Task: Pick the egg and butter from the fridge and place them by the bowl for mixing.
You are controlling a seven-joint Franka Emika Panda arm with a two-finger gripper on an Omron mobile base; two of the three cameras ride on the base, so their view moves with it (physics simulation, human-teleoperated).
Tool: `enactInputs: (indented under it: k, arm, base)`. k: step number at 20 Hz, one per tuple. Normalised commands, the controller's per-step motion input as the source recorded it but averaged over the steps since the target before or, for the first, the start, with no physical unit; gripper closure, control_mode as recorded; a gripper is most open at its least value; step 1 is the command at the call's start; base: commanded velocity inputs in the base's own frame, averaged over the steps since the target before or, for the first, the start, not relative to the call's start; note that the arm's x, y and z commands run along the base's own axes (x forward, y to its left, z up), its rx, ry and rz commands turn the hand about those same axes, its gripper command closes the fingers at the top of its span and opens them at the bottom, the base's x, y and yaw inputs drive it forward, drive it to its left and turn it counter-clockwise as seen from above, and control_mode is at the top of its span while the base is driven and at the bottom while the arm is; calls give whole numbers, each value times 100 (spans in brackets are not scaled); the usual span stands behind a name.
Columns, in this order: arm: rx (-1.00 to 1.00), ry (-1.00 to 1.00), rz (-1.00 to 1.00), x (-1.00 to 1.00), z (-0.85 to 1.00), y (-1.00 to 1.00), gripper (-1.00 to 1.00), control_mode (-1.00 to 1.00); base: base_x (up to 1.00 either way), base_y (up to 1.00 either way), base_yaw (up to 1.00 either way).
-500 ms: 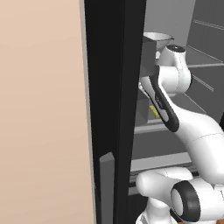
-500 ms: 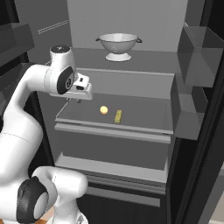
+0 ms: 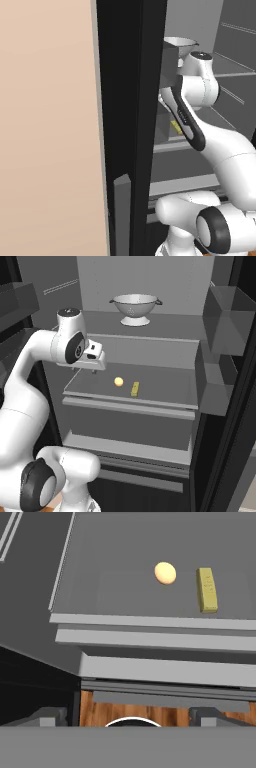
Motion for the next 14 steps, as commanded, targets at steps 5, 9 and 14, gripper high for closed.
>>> enactInputs:
  k: [5, 9, 14]
  arm:
    - [0, 0, 0, 0, -6, -50, -100, -100]
    - [0, 0, -1, 0, -21, -90, -100, -100]
    - [0, 2, 0, 0, -32, -81, -100, -100]
  base:
    - [0, 0, 0]
    - [0, 0, 0]
    - [0, 0, 0]
